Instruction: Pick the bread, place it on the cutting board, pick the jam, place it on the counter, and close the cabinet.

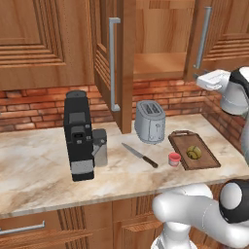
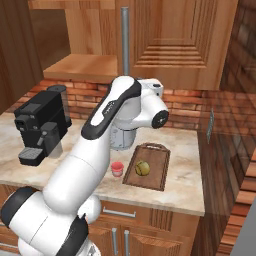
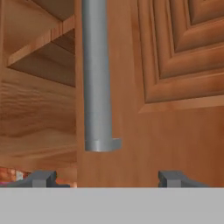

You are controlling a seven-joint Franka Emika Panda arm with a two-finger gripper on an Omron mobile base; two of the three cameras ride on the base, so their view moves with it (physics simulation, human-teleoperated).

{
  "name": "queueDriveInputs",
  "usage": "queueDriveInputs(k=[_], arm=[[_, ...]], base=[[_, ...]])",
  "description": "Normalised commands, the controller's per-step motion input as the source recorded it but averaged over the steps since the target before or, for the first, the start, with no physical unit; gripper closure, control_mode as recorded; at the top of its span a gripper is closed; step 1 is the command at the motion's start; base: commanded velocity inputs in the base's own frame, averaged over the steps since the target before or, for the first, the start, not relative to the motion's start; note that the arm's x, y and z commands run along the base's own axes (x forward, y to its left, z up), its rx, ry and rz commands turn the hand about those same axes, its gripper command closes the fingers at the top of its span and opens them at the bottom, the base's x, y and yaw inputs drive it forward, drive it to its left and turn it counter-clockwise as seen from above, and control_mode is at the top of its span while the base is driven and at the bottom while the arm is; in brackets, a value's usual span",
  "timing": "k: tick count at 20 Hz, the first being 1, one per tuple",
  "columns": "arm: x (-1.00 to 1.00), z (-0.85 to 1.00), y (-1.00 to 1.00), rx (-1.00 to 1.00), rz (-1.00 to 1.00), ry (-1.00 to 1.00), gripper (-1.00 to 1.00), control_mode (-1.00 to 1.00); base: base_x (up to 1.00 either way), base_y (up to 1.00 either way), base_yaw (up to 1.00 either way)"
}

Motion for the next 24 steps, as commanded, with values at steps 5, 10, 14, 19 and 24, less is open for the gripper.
queueDriveInputs(k=[5, 10, 14, 19, 24], arm=[[0.45, 0.0, 0.0, 0.0, -0.05, 0.0, -1.0, -1.0], [0.38, 0.0, 0.0, 0.0, -0.04, 0.0, -1.0, -1.0], [0.21, 0.0, 0.0, 0.0, -0.02, 0.0, -1.0, -1.0], [0.08, 0.0, 0.0, 0.0, -0.01, 0.0, -1.0, -1.0], [-0.3, 0.0, 0.02, 0.0, 0.0, 0.0, -1.0, -1.0]], base=[[0.0, 0.0, 0.0], [0.0, 0.0, 0.0], [0.0, 0.0, 0.0], [0.0, 0.0, 0.0], [0.0, 0.0, 0.0]])
